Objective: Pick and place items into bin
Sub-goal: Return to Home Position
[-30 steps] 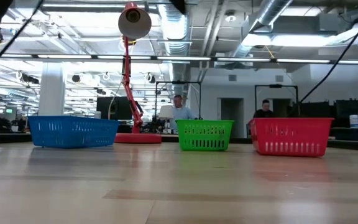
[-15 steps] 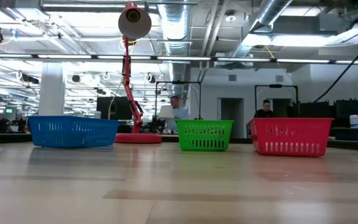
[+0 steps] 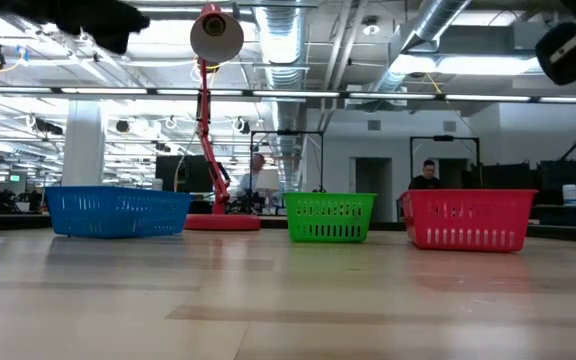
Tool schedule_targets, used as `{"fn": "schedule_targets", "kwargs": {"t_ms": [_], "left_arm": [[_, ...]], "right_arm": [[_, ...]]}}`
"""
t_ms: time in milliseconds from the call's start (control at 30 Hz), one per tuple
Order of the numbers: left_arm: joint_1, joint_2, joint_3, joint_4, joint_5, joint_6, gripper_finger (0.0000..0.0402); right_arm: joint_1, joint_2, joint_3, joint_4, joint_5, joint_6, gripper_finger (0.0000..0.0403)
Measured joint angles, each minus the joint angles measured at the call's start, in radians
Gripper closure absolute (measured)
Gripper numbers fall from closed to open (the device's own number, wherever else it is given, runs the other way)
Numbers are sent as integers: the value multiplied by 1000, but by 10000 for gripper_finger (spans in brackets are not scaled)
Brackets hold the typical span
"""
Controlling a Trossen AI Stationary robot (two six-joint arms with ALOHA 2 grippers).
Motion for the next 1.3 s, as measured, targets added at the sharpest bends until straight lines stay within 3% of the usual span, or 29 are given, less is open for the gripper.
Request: {"fn": "schedule_targets", "kwargs": {"t_ms": [133,267,367,567,733,867,1033,1300], "left_arm": [[9,-103,-169,199,-44,49,314],[31,-214,-174,165,-95,75,314],[42,-301,-167,153,-82,79,314],[45,-445,-175,115,-29,52,314],[43,-465,-279,191,135,-57,314],[44,-466,-383,315,102,-65,314],[44,-466,-494,425,103,-119,314],[44,-465,-502,411,117,-133,314]], "right_arm": [[-17,-118,-28,39,-31,-174,403],[-60,-249,-35,30,-33,-364,403],[-111,-267,-61,19,-40,-384,403],[-225,-253,-126,111,-195,-355,403],[-304,-270,-226,257,-290,-363,403],[-347,-269,-296,378,-333,-386,403],[-377,-266,-296,375,-328,-332,403],[-410,-265,-297,306,-325,-335,403]]}}
